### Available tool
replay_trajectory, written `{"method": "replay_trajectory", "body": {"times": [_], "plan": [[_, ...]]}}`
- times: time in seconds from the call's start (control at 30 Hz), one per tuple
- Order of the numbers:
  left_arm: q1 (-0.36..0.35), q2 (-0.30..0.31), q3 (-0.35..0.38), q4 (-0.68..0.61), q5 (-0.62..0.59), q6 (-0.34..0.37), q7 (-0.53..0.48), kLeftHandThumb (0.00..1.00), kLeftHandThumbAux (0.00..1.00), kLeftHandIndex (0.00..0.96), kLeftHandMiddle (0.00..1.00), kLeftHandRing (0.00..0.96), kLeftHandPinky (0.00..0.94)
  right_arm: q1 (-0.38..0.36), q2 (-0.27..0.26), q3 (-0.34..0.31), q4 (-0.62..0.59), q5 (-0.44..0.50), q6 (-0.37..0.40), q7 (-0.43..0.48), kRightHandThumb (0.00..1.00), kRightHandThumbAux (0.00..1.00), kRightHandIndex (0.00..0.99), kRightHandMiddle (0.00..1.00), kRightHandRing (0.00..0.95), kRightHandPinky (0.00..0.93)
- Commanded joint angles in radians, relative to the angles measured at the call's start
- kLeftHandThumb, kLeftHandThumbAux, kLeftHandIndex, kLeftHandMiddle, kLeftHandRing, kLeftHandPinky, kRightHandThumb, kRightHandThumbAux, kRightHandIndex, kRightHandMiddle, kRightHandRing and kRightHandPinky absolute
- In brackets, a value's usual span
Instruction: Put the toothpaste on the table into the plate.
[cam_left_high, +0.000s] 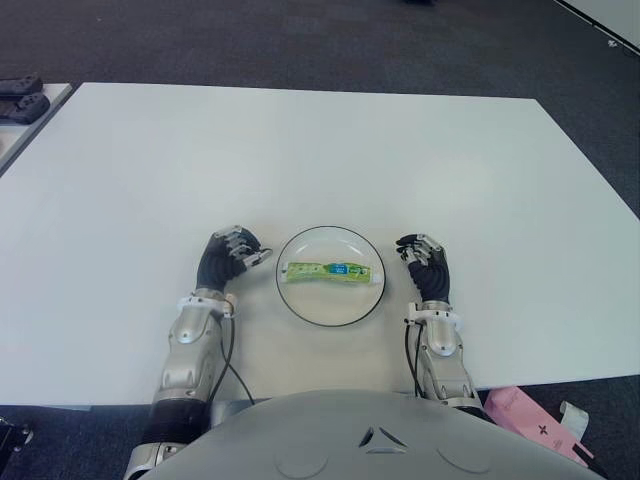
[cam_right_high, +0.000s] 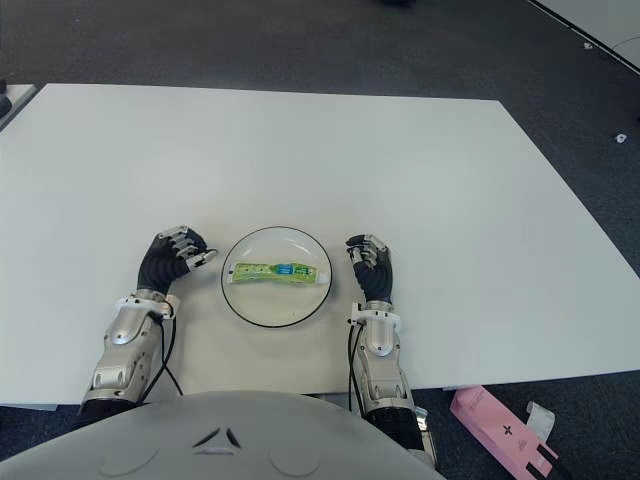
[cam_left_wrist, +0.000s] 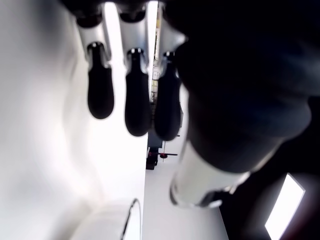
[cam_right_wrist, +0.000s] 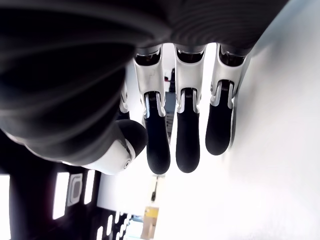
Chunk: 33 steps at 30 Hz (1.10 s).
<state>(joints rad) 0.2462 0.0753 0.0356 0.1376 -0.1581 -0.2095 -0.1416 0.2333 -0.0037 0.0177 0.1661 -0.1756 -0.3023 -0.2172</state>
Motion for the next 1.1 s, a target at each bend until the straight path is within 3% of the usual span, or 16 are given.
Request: {"method": "replay_trajectory", "body": {"times": [0.03, 0.53, 0.57, 0.63, 0.73, 0.87, 1.1], "plan": [[0.026, -0.009, 0.002, 0.022, -0.016, 0.014, -0.029, 0.009, 0.993, 0.579, 0.611, 0.593, 0.576, 0.004, 0.005, -0.004, 0.001, 0.0, 0.026, -0.001, 0.695, 0.737, 0.42, 0.464, 0.455, 0.445], [0.039, -0.023, 0.0, 0.029, 0.004, 0.001, -0.012, 0.0, 0.986, 0.584, 0.643, 0.624, 0.59, -0.008, -0.002, 0.003, 0.034, -0.004, -0.032, 0.005, 0.692, 0.74, 0.419, 0.471, 0.465, 0.477], [0.039, -0.023, 0.001, 0.029, 0.006, 0.0, -0.01, 0.249, 0.891, 0.53, 0.641, 0.621, 0.586, -0.008, -0.003, 0.003, 0.033, -0.004, -0.031, 0.006, 0.692, 0.74, 0.419, 0.471, 0.465, 0.48], [0.04, -0.024, 0.002, 0.03, 0.009, -0.001, -0.009, 0.467, 0.808, 0.483, 0.638, 0.618, 0.583, -0.008, -0.003, 0.003, 0.033, -0.004, -0.03, 0.006, 0.691, 0.741, 0.419, 0.471, 0.464, 0.482], [0.039, -0.028, 0.004, 0.034, 0.013, 0.001, -0.001, 0.62, 0.749, 0.45, 0.637, 0.616, 0.58, -0.008, -0.002, 0.003, 0.034, -0.002, -0.028, 0.006, 0.691, 0.741, 0.419, 0.472, 0.466, 0.477], [0.037, -0.032, 0.007, 0.037, 0.019, 0.007, 0.012, 0.68, 0.727, 0.437, 0.641, 0.62, 0.581, -0.01, -0.001, 0.002, 0.037, 0.0, -0.03, 0.006, 0.691, 0.741, 0.42, 0.473, 0.468, 0.475], [0.034, -0.042, 0.013, 0.049, 0.034, -0.009, 0.036, 0.695, 0.721, 0.433, 0.648, 0.627, 0.59, -0.012, -0.001, 0.001, 0.039, 0.005, -0.032, 0.008, 0.693, 0.74, 0.42, 0.474, 0.466, 0.472]]}}
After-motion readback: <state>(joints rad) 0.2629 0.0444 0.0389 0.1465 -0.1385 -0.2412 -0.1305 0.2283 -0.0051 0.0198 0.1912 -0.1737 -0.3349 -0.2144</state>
